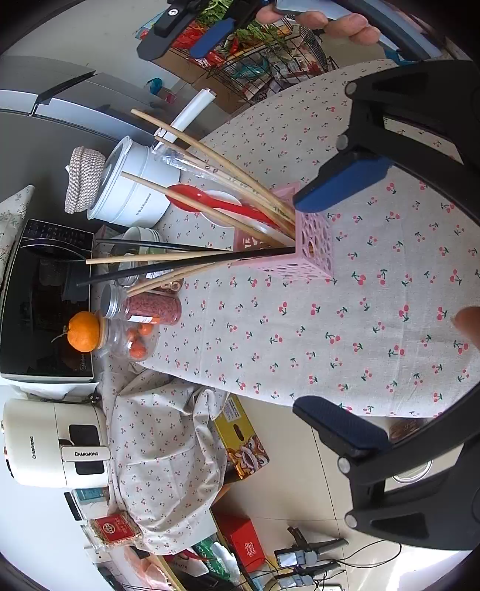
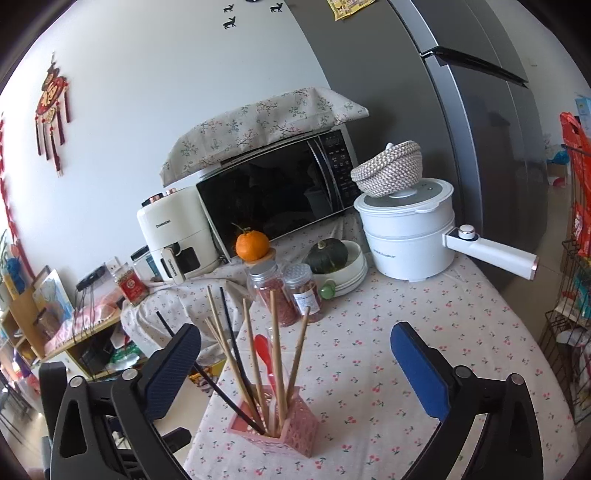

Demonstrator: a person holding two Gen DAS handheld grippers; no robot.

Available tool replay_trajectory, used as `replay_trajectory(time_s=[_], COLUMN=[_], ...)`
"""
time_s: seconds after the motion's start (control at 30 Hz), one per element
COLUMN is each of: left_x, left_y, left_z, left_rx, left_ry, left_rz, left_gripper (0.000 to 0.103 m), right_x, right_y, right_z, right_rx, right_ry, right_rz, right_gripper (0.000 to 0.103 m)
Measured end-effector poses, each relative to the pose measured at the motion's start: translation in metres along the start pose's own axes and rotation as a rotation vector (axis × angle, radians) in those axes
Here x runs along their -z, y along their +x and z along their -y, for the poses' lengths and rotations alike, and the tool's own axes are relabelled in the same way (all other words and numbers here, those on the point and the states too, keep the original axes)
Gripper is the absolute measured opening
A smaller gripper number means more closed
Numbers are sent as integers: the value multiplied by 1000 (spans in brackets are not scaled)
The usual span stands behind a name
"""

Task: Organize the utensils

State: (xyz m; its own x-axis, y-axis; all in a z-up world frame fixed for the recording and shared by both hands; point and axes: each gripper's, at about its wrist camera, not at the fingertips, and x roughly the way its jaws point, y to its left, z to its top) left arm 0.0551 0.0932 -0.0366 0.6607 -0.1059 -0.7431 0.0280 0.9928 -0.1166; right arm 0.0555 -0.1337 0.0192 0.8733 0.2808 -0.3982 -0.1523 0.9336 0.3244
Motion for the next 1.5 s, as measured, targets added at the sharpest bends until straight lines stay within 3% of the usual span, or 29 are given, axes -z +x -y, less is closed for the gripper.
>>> replay_trajectory(time_s=[0.13,0.3,0.5,0.93,1.5], left_x=[3,8,10,7,7], left_y=[-6,-13,-24,-21,-18], left_z=[11,26,45,72,76], left_rx=[-25,-59,-77,-70,-67], left_ry=[26,52,73,95,80], left_rz=[14,26,59,63,61], left_gripper=[102,103,103,103,103], right_x=[1,11,26,28,28], right_y=[-11,-21,-35,-39,-38], right_z=[8,16,31,46,43], right_rx=[73,261,358,363,350], right_ry=[-51,-146,-197,-168,-163], right_rz=[-30,-108,-166,-193,-200], right_gripper=[103,103,103,103,103])
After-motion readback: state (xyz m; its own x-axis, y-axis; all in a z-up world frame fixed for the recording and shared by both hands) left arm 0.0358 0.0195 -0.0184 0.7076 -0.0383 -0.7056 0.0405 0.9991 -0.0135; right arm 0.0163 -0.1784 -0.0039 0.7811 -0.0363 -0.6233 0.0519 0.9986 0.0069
